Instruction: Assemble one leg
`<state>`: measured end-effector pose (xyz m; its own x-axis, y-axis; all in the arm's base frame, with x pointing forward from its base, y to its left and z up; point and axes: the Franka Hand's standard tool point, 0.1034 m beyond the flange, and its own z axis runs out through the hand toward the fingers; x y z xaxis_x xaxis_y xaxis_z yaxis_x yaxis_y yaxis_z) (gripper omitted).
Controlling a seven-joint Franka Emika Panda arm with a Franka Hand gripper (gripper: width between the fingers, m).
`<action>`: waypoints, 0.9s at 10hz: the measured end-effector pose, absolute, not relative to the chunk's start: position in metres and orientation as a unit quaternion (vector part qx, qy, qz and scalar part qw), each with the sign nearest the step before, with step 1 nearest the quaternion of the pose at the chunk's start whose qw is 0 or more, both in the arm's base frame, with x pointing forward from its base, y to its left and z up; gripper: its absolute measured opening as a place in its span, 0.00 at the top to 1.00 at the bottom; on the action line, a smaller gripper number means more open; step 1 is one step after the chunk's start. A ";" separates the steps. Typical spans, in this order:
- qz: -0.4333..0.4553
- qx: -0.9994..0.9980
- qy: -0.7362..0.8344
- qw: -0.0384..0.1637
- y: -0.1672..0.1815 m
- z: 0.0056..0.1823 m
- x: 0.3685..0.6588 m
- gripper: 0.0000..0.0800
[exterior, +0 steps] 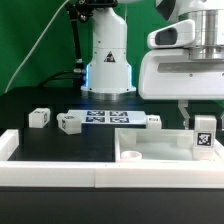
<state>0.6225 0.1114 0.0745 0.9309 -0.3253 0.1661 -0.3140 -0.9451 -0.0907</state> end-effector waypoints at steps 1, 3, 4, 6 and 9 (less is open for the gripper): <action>-0.090 -0.968 0.231 0.042 0.114 0.075 0.623 0.63; -0.086 -0.919 0.379 0.059 0.115 0.074 0.621 0.63; -0.087 -0.894 0.434 0.063 0.116 0.074 0.620 0.63; -0.080 -0.841 0.531 0.073 0.117 0.074 0.619 0.62; -0.071 -0.795 0.597 0.083 0.118 0.074 0.619 0.62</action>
Offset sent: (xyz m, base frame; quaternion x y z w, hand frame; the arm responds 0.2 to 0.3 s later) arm -0.0054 -0.0004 -0.0161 -0.0030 0.0365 0.3416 0.9391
